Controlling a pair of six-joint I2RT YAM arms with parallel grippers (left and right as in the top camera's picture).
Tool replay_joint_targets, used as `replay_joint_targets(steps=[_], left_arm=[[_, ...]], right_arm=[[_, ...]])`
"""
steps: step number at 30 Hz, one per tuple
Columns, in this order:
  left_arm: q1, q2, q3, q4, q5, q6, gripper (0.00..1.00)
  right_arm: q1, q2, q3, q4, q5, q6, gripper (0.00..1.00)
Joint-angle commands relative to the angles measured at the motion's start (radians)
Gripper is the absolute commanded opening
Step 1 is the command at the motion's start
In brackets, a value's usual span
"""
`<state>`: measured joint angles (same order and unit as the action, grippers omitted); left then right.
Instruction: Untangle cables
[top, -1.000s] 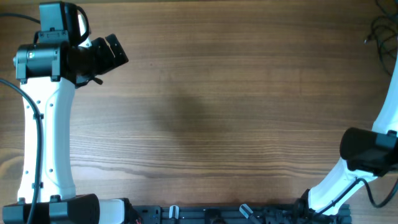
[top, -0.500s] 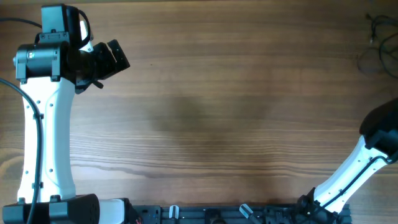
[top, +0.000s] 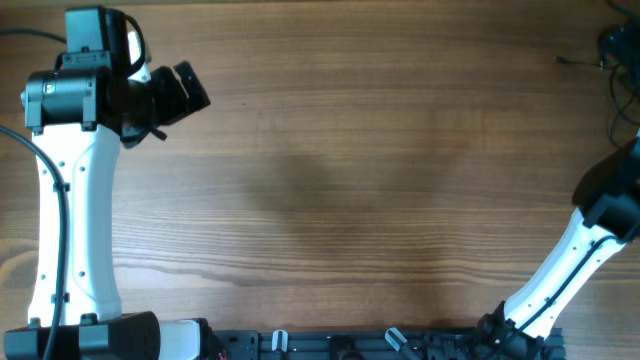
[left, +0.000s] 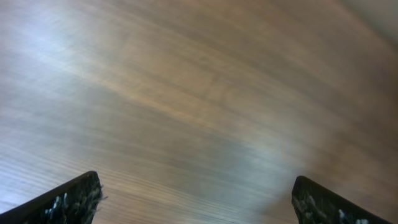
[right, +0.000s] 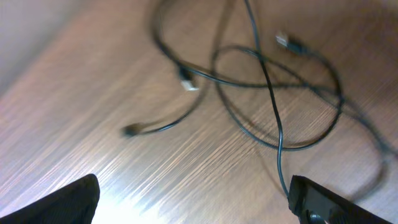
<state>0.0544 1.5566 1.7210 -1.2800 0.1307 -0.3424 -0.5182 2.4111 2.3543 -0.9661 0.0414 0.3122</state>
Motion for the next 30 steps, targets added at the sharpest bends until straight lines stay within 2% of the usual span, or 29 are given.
replay_joint_targets(steps=[1,3,5,6,7,9,11,15,16,18,23,28,30], left_arm=[[0.002,-0.010,0.006,0.080,0.115,-0.009,1.00],[0.002,-0.010,0.006,0.104,0.111,-0.008,1.00],[0.002,-0.010,0.006,0.115,0.108,-0.002,1.00],[0.002,-0.010,0.006,0.113,0.091,-0.002,1.00],[0.002,-0.010,0.006,0.110,0.077,-0.001,1.00],[0.002,-0.010,0.006,0.106,0.050,0.004,1.00],[0.002,-0.010,0.006,0.106,0.051,0.050,1.00],[0.002,-0.010,0.006,0.106,0.051,0.052,1.00],[0.002,-0.010,0.006,0.107,0.051,0.052,1.00],[0.002,-0.010,0.006,0.107,0.051,0.066,1.00],[0.002,-0.010,0.006,0.087,0.051,0.140,1.00],[0.002,-0.010,0.006,0.064,0.051,0.156,1.00],[0.002,-0.010,0.006,0.049,0.051,0.159,1.00]], right_arm=[[0.125,-0.309,0.009,-0.049,-0.071,-0.204,1.00],[0.173,-0.402,0.009,-0.076,-0.192,-0.288,0.97],[0.201,-0.505,0.009,-0.105,-0.367,-0.346,0.84],[0.204,-0.557,0.009,-0.117,-0.443,-0.394,0.71],[0.204,-0.594,0.009,-0.127,-0.472,-0.417,0.68],[0.193,-0.705,0.009,-0.168,-0.486,-0.425,0.69],[0.190,-0.821,0.009,-0.180,-0.489,-0.427,0.75],[0.190,-1.035,0.002,-0.198,-0.473,-0.443,0.80],[0.190,-1.080,-0.011,-0.194,-0.463,-0.440,0.84],[0.190,-1.190,-0.089,-0.146,-0.457,-0.438,0.86],[0.190,-1.461,-0.451,0.106,-0.391,-0.326,0.87],[0.190,-1.712,-1.096,0.643,-0.257,-0.159,0.88],[0.190,-1.765,-1.336,0.812,-0.130,-0.035,1.00]])
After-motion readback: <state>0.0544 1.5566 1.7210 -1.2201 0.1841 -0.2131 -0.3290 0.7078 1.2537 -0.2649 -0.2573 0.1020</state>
